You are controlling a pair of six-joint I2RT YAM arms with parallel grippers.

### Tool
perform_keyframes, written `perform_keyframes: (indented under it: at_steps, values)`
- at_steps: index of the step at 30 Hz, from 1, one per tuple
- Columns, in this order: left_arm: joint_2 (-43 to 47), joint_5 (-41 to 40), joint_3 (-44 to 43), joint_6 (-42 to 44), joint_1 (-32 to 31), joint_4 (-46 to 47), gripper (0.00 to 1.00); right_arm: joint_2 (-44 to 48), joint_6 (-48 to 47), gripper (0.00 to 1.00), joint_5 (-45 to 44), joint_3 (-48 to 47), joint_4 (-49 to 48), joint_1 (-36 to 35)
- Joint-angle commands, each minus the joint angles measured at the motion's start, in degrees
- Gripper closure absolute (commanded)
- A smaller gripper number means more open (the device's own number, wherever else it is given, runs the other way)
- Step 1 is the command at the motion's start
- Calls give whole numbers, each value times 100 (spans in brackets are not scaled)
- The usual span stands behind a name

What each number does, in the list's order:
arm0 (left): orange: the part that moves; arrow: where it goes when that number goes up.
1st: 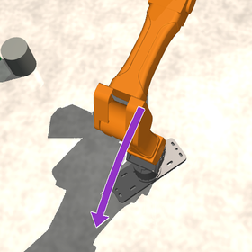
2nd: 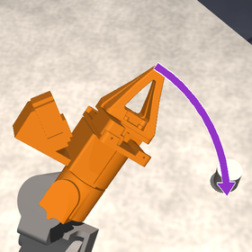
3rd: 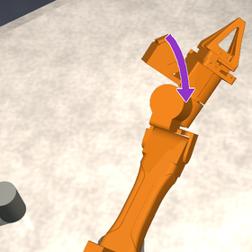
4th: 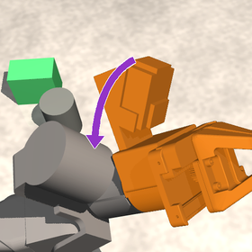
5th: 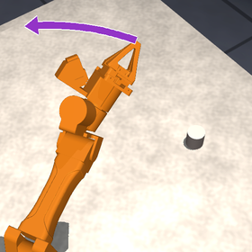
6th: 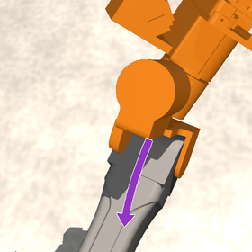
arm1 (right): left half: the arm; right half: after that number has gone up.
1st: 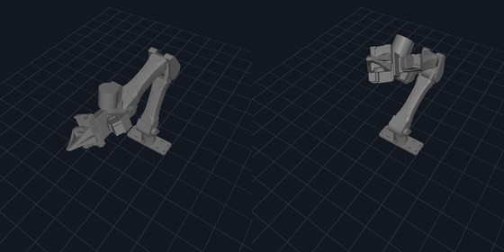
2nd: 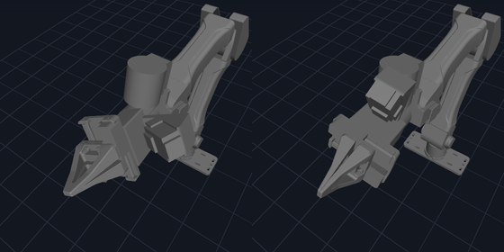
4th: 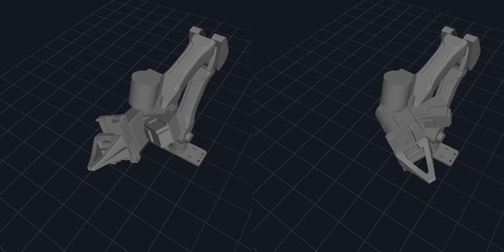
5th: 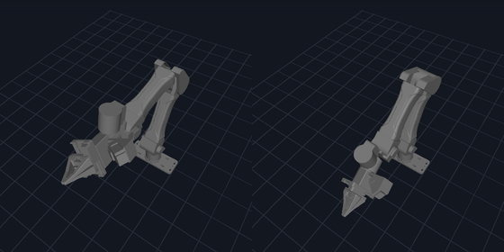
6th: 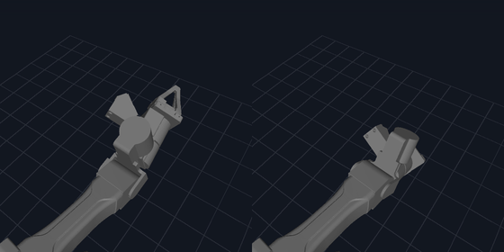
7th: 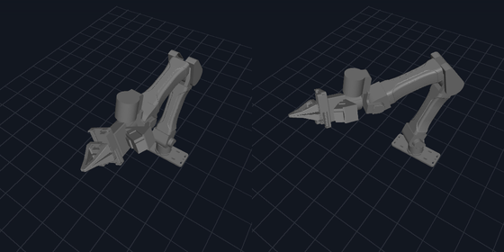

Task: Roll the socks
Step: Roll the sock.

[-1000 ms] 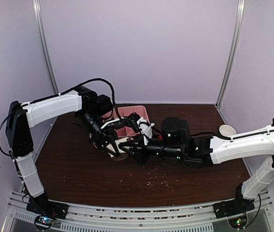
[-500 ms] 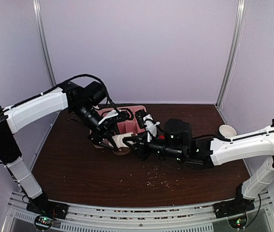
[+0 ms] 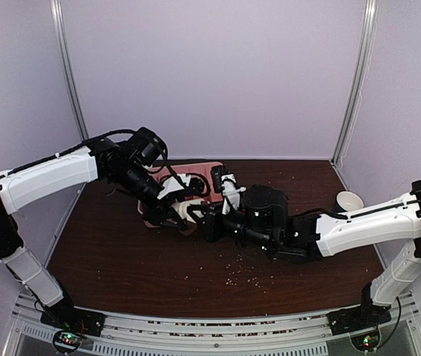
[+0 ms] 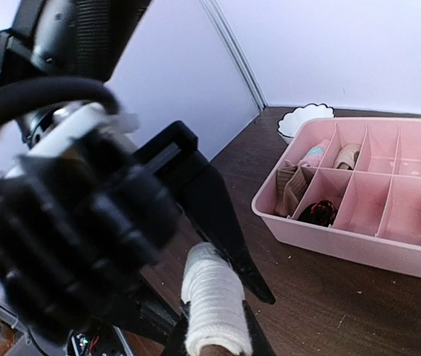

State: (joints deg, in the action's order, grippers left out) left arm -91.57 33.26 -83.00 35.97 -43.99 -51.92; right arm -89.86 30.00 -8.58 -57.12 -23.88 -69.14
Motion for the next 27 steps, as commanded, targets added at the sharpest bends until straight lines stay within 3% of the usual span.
perform_keyframes:
  at_steps: [1, 9, 12, 16, 19, 20, 24, 27]
  values:
    - [479, -807, 320, -30, -162, 841, 56, -177, 1006, 100, -248, -380, 95, -28]
    - [725, -1824, 736, 91, -392, 1420, 59, -299, 2190, 100, -508, -532, 512, 22]
    - [664, -2630, 836, 57, -534, 1644, 68, -402, 2334, 100, -333, -736, 647, 35]
    - [649, -2988, 838, 3, -541, 1776, 86, -482, 2501, 100, -249, -793, 797, 55]
    - [621, -3034, 831, -46, -541, 1787, 95, -461, 2675, 90, -146, -708, 710, 94]
    - [608, -2992, 818, -80, -541, 1764, 99, -443, 2669, 87, -118, -674, 641, 109]
    - [459, -2110, 544, -195, -434, 1259, 100, -225, 2483, 67, -187, -411, 435, 142]
    - [54, -42, -143, -123, -76, 20, 100, 35, 1831, 45, -107, -170, 91, 161]
